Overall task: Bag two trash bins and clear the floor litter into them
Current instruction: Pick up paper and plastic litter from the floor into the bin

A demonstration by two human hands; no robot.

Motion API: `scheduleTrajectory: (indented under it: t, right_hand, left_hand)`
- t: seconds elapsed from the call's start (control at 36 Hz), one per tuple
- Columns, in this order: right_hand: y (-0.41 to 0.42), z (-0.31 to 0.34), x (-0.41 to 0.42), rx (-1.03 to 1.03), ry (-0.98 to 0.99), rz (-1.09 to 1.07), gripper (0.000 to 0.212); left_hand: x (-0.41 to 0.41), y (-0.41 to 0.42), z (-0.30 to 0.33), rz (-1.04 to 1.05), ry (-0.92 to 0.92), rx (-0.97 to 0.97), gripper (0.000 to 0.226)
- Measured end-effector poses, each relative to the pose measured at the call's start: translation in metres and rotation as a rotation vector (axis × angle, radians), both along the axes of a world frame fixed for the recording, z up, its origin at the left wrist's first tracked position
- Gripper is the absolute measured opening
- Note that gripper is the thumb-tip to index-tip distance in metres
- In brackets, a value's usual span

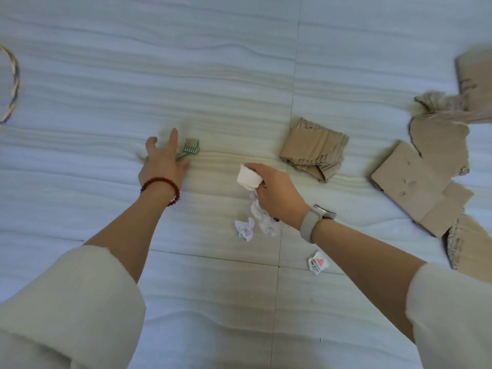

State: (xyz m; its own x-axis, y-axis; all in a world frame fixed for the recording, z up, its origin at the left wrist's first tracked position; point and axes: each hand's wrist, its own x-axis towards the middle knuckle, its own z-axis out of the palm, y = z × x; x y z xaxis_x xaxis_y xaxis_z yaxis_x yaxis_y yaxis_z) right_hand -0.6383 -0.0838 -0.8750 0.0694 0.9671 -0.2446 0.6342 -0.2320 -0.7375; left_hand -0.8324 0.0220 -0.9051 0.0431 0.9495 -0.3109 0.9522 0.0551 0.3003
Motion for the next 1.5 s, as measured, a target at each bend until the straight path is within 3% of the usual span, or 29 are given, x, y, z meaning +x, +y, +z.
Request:
scheduleTrajectory:
  t: [0.08,0.19,0.31,0.44,0.64,0.75,0.86,0.94,1.03,1.17,1.28,1.36,1.5]
  right_hand:
    - [-0.004,-0.004,-0.006,-0.04,-0.076,0.072,0.044]
    - [-0.021,-0.018,-0.004,-0.102,-0.105,0.102,0.043]
    - [-0.032,-0.022,0.009,-0.097,-0.051,-0.026,0.05]
    - [-0.044,-0.018,0.031,-0.051,-0.082,-0.182,0.048]
    - [-0.085,-0.006,0.065,0.039,-0.463,-0.171,0.032]
    - [-0.116,-0.012,0.07,0.061,-0.554,-0.083,0.024]
    - [-0.144,-0.036,0.071,0.021,-0.583,0.09,0.049]
    - [-0.158,-0.039,0.07,-0.007,-0.554,0.162,0.033]
    - [-0.167,-0.038,0.073,-0.074,-0.531,0.254,0.044]
    - [-0.176,-0.041,0.084,-0.051,-0.668,0.5,0.075]
    - [-0.185,-0.044,0.095,-0.034,-0.795,0.662,0.086]
    - [-0.19,-0.044,0.093,0.009,-0.816,0.638,0.081]
    - [-0.203,-0.045,0.085,0.169,-0.781,0.563,0.047]
  left_hand:
    - [-0.002,0.006,-0.008,-0.024,-0.013,-0.081,0.057]
    - [-0.004,-0.007,-0.016,-0.038,-0.076,0.056,0.036]
    - [-0.005,-0.02,-0.021,-0.087,-0.082,0.144,0.022]
    - [0.002,-0.043,-0.018,-0.09,-0.287,0.22,0.021]
    - [0.04,-0.12,0.007,-0.122,-0.495,0.146,0.025]
    - [0.053,-0.15,-0.001,-0.277,-0.427,0.131,0.004]
    - [0.052,-0.164,-0.026,-0.476,-0.281,0.296,0.026]
    - [0.046,-0.167,-0.036,-0.538,-0.22,0.394,0.019]
    - [0.038,-0.167,-0.04,-0.627,-0.177,0.373,0.022]
    - [0.029,-0.165,-0.052,-0.8,-0.037,0.256,0.054]
    - [0.027,-0.164,-0.059,-0.776,-0.185,0.367,0.031]
    - [0.029,-0.168,-0.059,-0.722,-0.248,0.435,0.018]
    - [0.034,-0.168,-0.053,-0.736,-0.23,0.452,0.027]
